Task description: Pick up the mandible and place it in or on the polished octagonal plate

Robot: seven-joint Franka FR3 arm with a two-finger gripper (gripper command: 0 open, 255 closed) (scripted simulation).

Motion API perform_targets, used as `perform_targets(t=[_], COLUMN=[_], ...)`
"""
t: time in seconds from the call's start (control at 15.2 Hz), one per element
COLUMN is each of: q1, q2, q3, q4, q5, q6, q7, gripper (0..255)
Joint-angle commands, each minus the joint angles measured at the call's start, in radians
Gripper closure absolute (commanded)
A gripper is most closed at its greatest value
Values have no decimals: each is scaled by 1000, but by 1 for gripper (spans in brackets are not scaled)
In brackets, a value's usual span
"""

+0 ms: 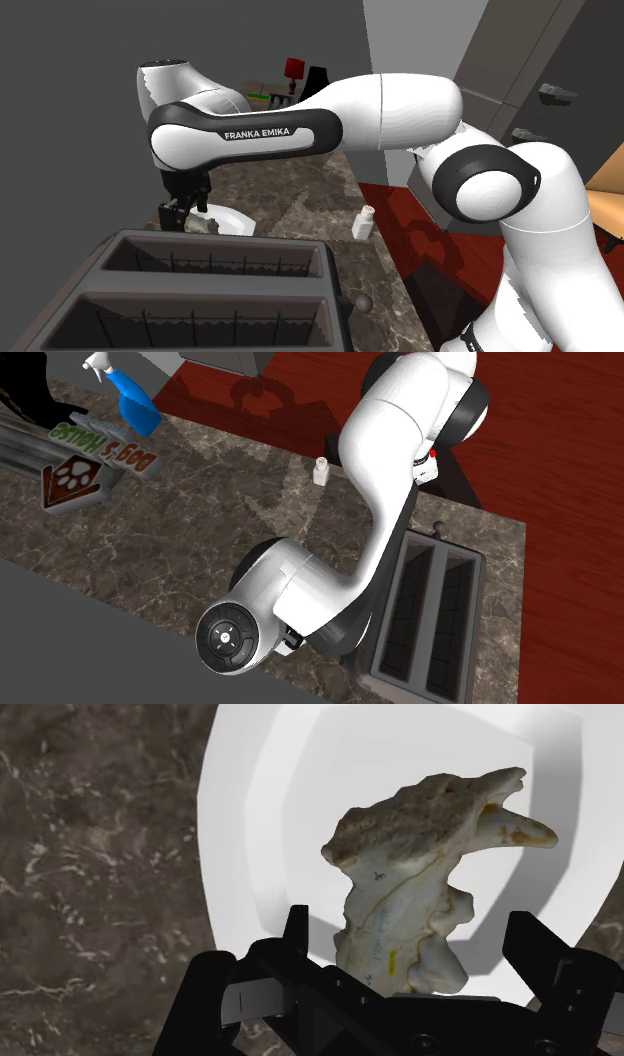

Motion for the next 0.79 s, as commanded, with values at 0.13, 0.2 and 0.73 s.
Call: perform_targets(t=[0.13,0.2,0.73], q1=[0,0,0], q2=[0,0,-1], q3=[0,0,0], q4=[0,-1,11], q5=[0,0,0], q6=[0,0,-12], q7=[0,0,0], gripper=[255,255,255])
